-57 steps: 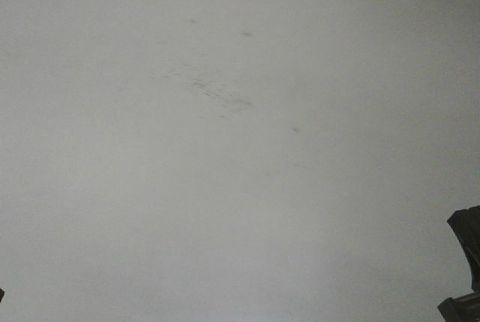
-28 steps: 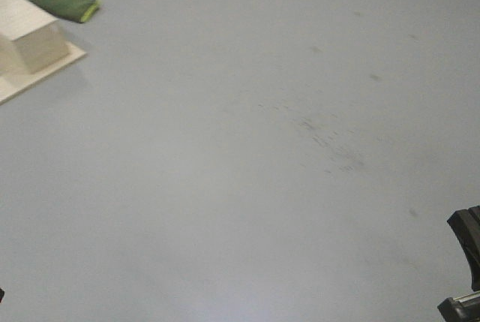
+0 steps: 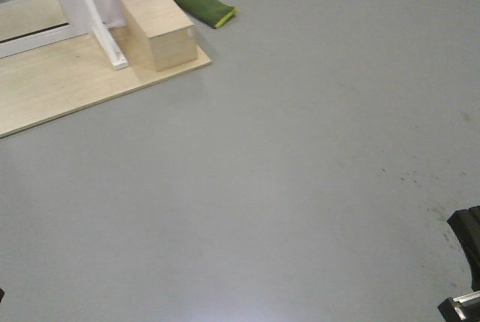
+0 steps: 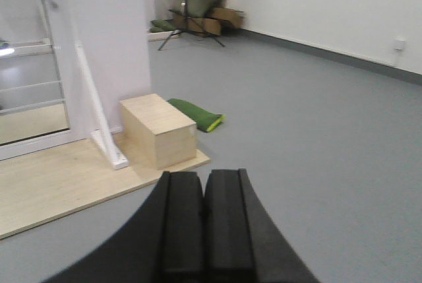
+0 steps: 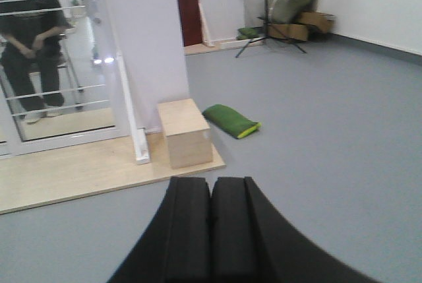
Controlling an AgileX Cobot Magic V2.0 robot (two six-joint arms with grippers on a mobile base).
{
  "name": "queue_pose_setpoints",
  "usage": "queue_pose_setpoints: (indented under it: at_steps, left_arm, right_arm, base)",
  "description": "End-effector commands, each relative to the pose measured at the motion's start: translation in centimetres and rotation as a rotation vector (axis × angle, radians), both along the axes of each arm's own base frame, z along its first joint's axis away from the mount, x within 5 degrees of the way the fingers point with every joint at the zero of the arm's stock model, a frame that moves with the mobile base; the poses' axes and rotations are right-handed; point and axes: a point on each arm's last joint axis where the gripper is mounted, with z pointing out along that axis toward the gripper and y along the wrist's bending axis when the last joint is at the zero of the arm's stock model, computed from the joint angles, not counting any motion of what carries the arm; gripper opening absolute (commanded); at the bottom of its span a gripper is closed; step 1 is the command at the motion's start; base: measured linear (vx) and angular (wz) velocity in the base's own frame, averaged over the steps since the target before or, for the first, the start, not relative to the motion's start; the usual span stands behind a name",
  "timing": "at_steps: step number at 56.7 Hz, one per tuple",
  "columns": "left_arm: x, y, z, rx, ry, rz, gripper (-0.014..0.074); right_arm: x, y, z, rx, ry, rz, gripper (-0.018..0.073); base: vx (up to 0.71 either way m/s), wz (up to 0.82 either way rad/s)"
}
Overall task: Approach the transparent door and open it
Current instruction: 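Turn and drive the base toward the white-framed glass sliding door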
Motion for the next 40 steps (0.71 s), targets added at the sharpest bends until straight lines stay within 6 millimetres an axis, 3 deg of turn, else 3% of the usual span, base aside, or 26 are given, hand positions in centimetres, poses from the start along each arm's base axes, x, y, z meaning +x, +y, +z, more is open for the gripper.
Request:
queue_pose_setpoints:
  at_steps: [1,23,40]
  left_arm:
    - [-0.02,-0.01,0.49,-0.022,-0.085,-0.003,0.0003]
    - [-0.02,-0.01,0.49,-0.022,-0.085,-0.003,0.0003]
    - [-0.02,-0.01,0.49,-0.022,-0.085,-0.003,0.0003]
  right_arm:
    - [-0.05,-0.04,0.79,0.014,-0.099,-0.004,0.0001]
    - [-0.05,-0.04,0.80,0.014,-0.100,-0.004,0.0001]
    - [-0.06,-0.04,0.80,0.014,-0.100,-0.003,0.0001]
  base:
    - [0.50,0.80]
    - [0.49,0.82]
    - [0.45,0.47]
